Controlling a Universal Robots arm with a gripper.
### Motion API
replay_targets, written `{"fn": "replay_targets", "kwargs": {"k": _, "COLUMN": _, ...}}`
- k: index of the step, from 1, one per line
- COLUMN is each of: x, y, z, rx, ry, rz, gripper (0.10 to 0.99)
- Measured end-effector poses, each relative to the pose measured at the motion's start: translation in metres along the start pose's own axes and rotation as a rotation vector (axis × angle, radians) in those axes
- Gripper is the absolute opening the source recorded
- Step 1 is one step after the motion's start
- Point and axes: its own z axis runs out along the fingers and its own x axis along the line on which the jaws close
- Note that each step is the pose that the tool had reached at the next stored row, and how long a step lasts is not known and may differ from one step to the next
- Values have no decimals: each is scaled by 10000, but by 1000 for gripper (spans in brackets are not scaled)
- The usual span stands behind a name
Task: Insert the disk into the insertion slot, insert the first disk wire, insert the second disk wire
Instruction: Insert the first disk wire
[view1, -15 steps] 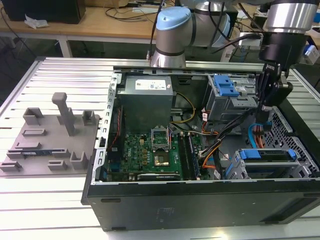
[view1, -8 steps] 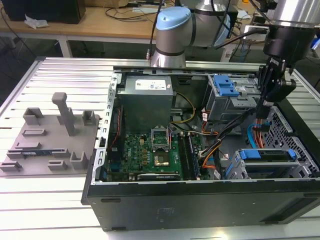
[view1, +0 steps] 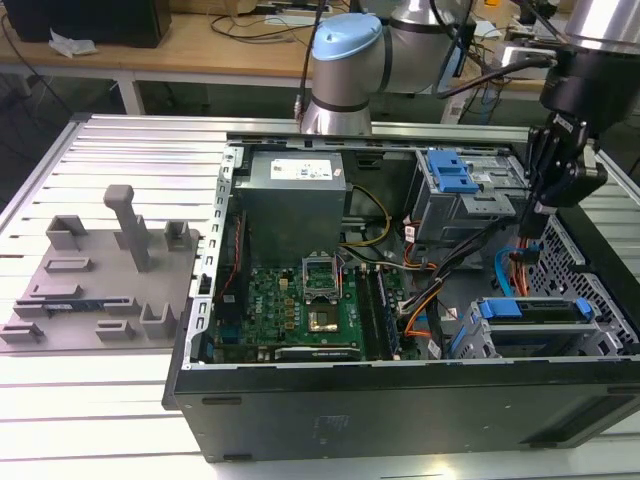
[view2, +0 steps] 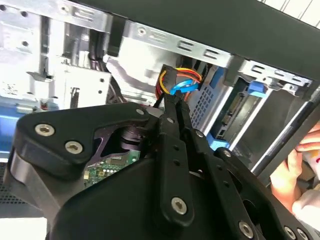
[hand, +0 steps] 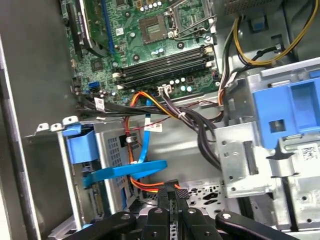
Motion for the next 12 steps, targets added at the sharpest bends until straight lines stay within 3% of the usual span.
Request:
{"fn": "replay_targets", "kwargs": {"k": 2, "x": 114, "y": -24, "z": -1, "rx": -42, "ry": -206, "rz": -7, "gripper": 165}}
{"fn": "replay_targets", "kwargs": {"k": 4, "x": 164, "y": -34, "z": -2, "rx": -62, "ry": -301, "rz": -9, "gripper": 165}}
{"fn": "replay_targets", "kwargs": {"k": 7, "x": 303, "y": -63, "z": -3, "rx": -117, "ry": -567, "rz": -17, "gripper": 165}}
{"fn": "replay_targets", "kwargs": {"k": 12, "x": 422, "y": -88, "z": 3, "rx": -159, "ry": -767, "rz": -24, "gripper": 165}}
